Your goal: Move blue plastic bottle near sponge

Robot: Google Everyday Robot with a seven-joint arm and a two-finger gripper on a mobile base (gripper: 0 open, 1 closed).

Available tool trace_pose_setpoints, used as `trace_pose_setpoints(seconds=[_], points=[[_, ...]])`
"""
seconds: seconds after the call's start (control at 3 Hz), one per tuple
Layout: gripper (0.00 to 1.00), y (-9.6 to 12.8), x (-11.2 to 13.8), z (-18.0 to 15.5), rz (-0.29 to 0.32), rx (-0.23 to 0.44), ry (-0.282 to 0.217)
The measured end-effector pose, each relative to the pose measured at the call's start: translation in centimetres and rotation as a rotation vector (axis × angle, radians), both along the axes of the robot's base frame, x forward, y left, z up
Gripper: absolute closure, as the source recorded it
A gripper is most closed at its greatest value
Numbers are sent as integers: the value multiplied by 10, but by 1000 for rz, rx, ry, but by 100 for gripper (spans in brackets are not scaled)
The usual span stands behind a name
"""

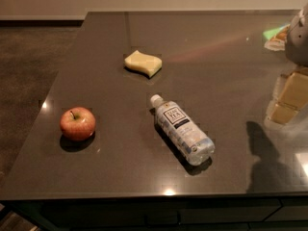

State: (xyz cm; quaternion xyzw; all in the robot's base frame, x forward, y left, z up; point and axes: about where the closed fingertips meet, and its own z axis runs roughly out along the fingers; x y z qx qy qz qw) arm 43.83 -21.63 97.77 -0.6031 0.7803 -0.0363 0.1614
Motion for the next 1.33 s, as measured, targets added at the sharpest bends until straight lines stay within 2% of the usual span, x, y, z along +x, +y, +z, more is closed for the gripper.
trace_pose_setpoints(seconds=[0.33, 0.67, 1.0, 1.33], points=[[0, 0, 0, 0, 0, 0, 0], [0, 12, 1, -2, 5, -4, 35], [0, 42, -6, -13, 24, 16, 106], [0, 76, -20, -25, 38, 8, 152]])
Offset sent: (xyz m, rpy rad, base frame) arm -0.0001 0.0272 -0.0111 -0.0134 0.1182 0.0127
